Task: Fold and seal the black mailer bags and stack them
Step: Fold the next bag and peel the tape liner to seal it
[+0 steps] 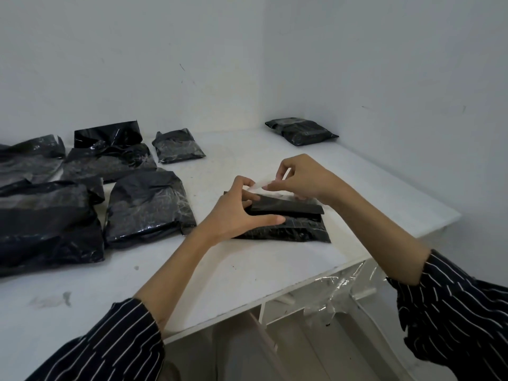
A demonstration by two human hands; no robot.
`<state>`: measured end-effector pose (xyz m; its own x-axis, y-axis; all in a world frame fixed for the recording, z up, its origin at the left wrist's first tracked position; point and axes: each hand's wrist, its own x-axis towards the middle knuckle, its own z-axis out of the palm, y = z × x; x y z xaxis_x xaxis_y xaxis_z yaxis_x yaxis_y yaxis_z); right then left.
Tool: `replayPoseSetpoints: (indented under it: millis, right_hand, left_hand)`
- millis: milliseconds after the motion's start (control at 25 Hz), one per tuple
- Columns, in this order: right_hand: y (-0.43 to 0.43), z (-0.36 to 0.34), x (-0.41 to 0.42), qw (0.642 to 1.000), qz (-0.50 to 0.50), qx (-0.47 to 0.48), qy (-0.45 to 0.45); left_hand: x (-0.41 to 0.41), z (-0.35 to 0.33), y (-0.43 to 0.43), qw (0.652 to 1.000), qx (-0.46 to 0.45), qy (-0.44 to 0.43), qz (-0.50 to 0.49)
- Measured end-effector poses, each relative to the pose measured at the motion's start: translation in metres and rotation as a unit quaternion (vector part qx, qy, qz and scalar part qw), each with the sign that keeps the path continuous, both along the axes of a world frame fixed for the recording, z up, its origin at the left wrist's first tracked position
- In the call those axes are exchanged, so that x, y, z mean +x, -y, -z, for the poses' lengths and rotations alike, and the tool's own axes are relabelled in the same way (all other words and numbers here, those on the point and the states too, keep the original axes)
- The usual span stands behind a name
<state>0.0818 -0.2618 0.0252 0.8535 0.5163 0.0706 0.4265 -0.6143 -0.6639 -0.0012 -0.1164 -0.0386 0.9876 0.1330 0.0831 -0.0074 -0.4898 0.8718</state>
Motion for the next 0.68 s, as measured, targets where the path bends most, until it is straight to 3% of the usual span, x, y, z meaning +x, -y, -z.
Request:
replayPoseSetpoints:
  millis: [480, 680]
  right_hand:
    - [-0.004, 0.008, 0.006, 0.996, -0.003, -0.063, 0.059]
    - [0.004, 0.004, 0.009, 0.998, -0.042, -0.034, 0.015]
  left_hand:
    - [0.011, -0.001, 0.010, 0.994, -0.027, 0.062, -0.081]
    - [0.018, 0.005, 0.008, 0.993, -0.001, 0.070, -0.097]
